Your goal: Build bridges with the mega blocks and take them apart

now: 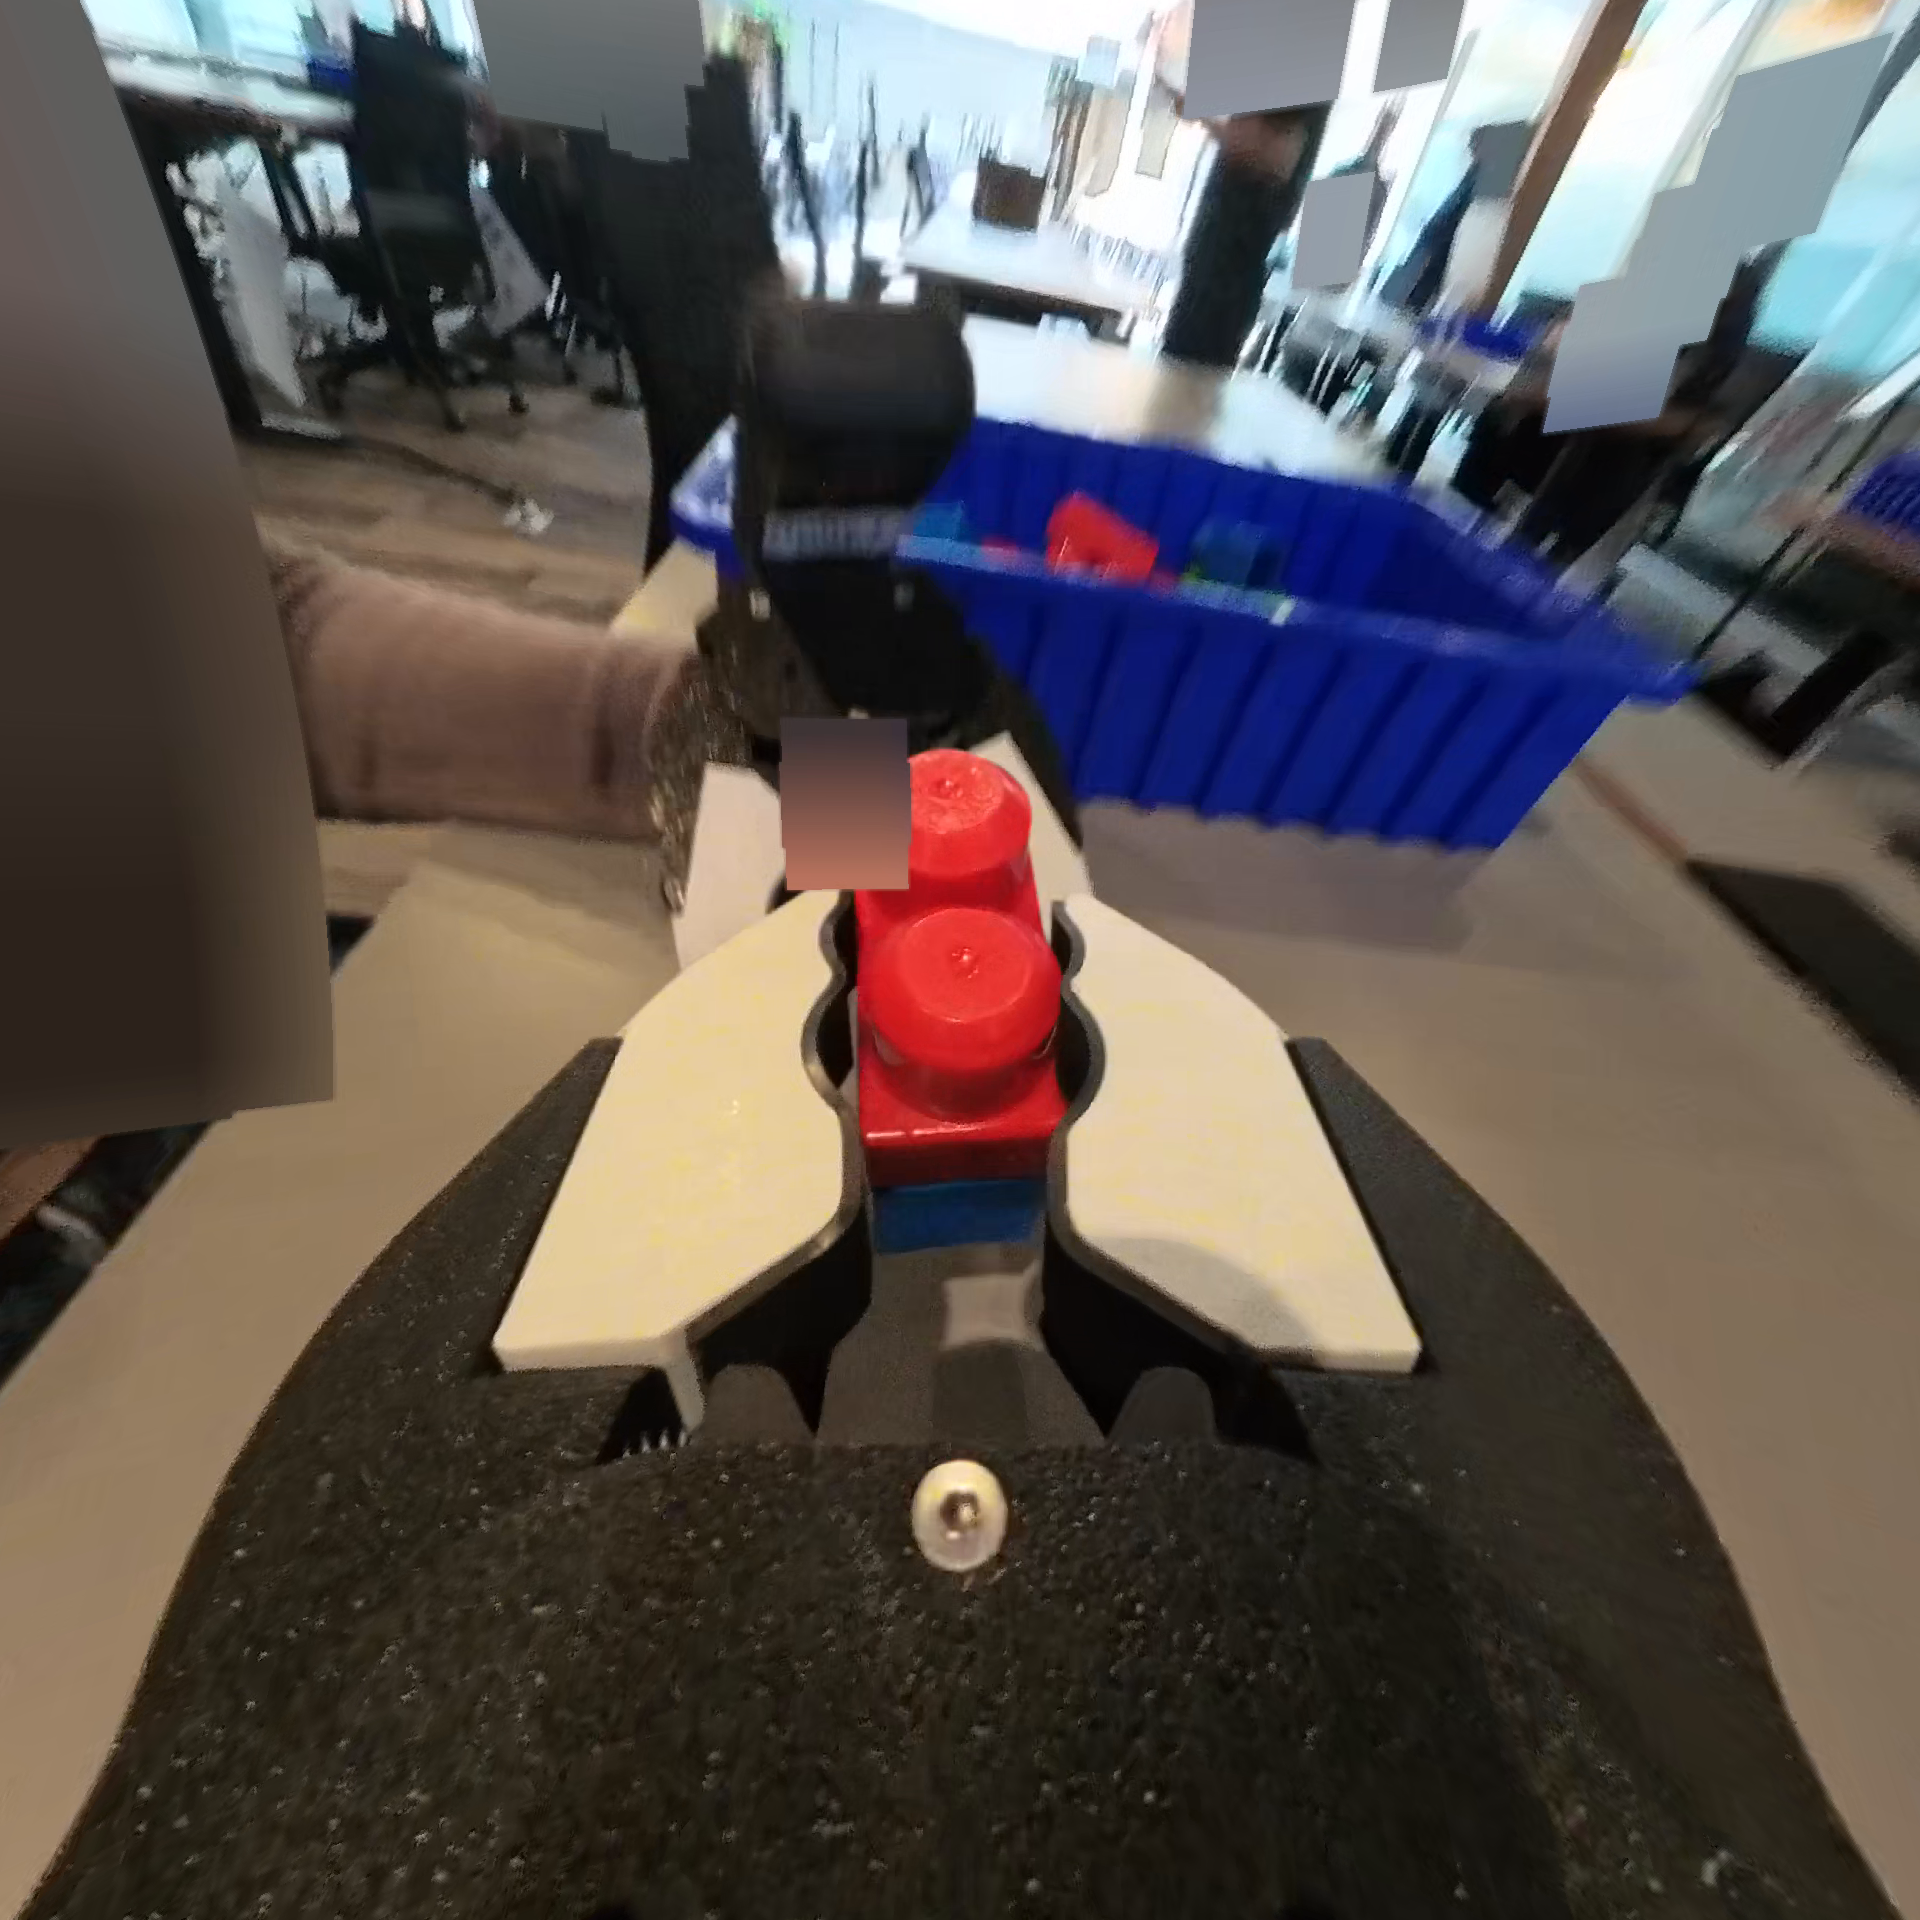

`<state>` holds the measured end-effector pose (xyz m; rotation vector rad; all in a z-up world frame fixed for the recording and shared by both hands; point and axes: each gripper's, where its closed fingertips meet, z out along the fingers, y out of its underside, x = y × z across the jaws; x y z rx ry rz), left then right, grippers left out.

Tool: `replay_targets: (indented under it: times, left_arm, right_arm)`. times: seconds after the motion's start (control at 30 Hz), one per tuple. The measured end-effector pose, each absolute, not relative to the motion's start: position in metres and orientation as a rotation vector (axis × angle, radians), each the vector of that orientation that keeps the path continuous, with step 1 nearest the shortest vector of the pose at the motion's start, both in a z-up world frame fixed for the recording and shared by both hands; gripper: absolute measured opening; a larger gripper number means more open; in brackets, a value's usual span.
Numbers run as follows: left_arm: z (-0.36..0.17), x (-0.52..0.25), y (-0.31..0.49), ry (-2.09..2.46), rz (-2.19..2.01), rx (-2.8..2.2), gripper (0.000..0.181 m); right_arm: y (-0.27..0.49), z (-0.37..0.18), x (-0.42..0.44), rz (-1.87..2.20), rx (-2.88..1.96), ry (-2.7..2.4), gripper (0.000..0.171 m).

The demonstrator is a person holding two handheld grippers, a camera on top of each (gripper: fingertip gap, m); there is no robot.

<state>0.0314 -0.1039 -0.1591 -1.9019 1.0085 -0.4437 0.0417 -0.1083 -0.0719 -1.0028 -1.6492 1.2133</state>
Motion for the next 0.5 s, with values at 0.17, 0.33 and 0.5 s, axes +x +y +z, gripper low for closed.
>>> replay_targets:
  times: [0.17,0.33,0.5]
  left_arm:
    - [-0.139,0.029,-0.096,0.913,-0.414,-1.775,0.086]
    - [-0.119,0.014,-0.086,0.798,-0.274,-1.666,0.075]
    - [-0.107,0.002,-0.076,0.66,-0.256,-1.623,0.07]
  right_arm:
    - [-0.111,0.01,0.078,1.101,-0.862,-1.457,0.035]
    - [-0.066,0.074,0.135,0.841,-0.939,-1.302,0.035]
    - [0.052,0.07,0.198,0.508,-1.161,-1.268,0.035]
